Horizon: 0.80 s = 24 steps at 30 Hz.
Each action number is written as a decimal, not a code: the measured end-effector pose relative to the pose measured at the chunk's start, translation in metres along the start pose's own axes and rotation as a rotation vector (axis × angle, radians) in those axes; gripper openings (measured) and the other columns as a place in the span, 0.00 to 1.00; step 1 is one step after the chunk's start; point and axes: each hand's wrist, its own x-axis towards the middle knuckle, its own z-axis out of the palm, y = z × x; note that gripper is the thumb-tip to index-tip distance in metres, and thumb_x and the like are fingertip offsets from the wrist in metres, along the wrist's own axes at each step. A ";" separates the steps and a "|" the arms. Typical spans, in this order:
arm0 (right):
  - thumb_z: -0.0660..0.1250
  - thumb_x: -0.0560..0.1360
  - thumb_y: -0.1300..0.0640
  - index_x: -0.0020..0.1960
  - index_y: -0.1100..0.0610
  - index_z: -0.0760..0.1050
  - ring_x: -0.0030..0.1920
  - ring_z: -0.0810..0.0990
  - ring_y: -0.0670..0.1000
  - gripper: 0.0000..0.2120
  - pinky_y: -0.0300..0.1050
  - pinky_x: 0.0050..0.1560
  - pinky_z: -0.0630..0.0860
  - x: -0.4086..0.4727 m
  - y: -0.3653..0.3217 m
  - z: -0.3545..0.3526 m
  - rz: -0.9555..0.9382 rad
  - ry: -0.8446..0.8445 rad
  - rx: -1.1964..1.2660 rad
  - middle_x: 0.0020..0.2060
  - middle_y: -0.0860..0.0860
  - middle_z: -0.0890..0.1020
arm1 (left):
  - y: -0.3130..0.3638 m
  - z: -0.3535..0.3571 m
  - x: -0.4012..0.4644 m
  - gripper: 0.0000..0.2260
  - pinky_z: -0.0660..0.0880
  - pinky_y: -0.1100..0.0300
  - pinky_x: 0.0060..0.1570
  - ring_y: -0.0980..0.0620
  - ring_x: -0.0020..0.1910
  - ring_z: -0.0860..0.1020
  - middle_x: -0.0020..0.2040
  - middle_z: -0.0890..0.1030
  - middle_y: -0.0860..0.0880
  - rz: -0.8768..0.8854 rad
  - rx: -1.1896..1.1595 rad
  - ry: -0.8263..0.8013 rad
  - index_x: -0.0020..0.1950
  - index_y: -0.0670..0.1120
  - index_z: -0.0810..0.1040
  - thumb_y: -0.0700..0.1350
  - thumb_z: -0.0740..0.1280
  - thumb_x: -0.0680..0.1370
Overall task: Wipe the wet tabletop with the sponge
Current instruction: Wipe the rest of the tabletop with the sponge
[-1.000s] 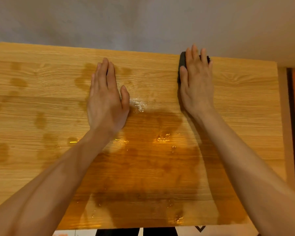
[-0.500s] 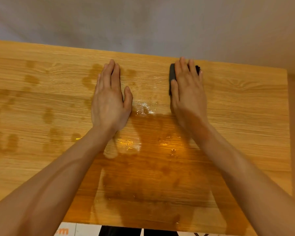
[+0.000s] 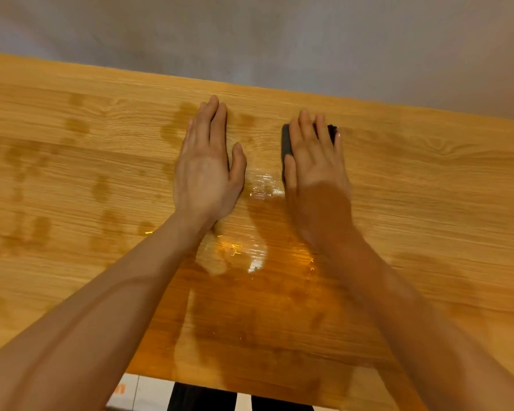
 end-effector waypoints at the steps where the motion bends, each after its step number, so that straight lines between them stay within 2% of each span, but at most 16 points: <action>1: 0.50 0.83 0.57 0.78 0.60 0.56 0.78 0.51 0.56 0.24 0.55 0.78 0.47 -0.026 -0.004 0.000 -0.041 -0.018 0.011 0.77 0.56 0.57 | 0.000 0.001 0.000 0.26 0.49 0.57 0.81 0.46 0.81 0.59 0.81 0.61 0.42 -0.006 0.003 0.001 0.80 0.37 0.61 0.48 0.56 0.84; 3: 0.50 0.83 0.56 0.77 0.60 0.57 0.78 0.51 0.56 0.23 0.55 0.77 0.47 -0.063 -0.008 0.000 -0.108 -0.070 0.015 0.77 0.55 0.58 | 0.000 0.002 0.001 0.26 0.49 0.57 0.80 0.46 0.81 0.58 0.82 0.60 0.43 -0.018 0.009 -0.003 0.80 0.38 0.60 0.49 0.55 0.84; 5: 0.49 0.83 0.55 0.77 0.60 0.58 0.78 0.53 0.55 0.24 0.55 0.77 0.50 -0.057 -0.005 -0.003 -0.150 -0.082 -0.009 0.77 0.55 0.59 | -0.001 0.003 0.003 0.27 0.47 0.58 0.80 0.47 0.82 0.56 0.83 0.58 0.44 -0.024 0.005 -0.022 0.81 0.39 0.58 0.50 0.54 0.84; 9: 0.47 0.84 0.53 0.77 0.59 0.56 0.78 0.51 0.53 0.24 0.53 0.78 0.47 0.024 -0.007 0.001 -0.038 -0.037 0.009 0.77 0.54 0.58 | -0.012 -0.005 0.004 0.28 0.46 0.55 0.81 0.45 0.82 0.54 0.83 0.57 0.42 0.044 -0.105 -0.103 0.81 0.38 0.57 0.49 0.56 0.84; 13: 0.46 0.85 0.53 0.77 0.58 0.56 0.78 0.51 0.53 0.22 0.49 0.77 0.43 0.060 -0.012 0.007 0.062 0.035 0.018 0.77 0.53 0.58 | -0.044 -0.032 -0.018 0.27 0.48 0.51 0.81 0.41 0.81 0.57 0.81 0.61 0.40 0.203 -0.037 -0.152 0.80 0.36 0.60 0.48 0.59 0.85; 16: 0.48 0.84 0.55 0.77 0.59 0.58 0.78 0.51 0.54 0.23 0.52 0.78 0.44 0.022 -0.022 0.006 0.031 0.016 0.040 0.77 0.54 0.59 | -0.077 -0.049 -0.030 0.28 0.45 0.55 0.81 0.41 0.82 0.56 0.81 0.60 0.40 0.151 -0.015 -0.165 0.80 0.36 0.59 0.50 0.57 0.84; 20: 0.52 0.82 0.56 0.75 0.60 0.62 0.78 0.52 0.53 0.22 0.54 0.78 0.46 -0.036 -0.036 -0.001 -0.048 -0.092 0.151 0.76 0.53 0.61 | -0.098 -0.051 -0.036 0.28 0.45 0.54 0.81 0.43 0.82 0.54 0.82 0.57 0.41 0.116 -0.036 -0.160 0.81 0.37 0.58 0.51 0.55 0.85; 24: 0.53 0.83 0.60 0.75 0.58 0.63 0.78 0.53 0.54 0.20 0.54 0.78 0.47 0.025 -0.039 0.000 0.057 -0.018 0.150 0.76 0.54 0.62 | -0.098 -0.047 -0.037 0.27 0.46 0.55 0.81 0.44 0.82 0.53 0.82 0.57 0.40 0.123 -0.025 -0.126 0.81 0.36 0.58 0.49 0.55 0.85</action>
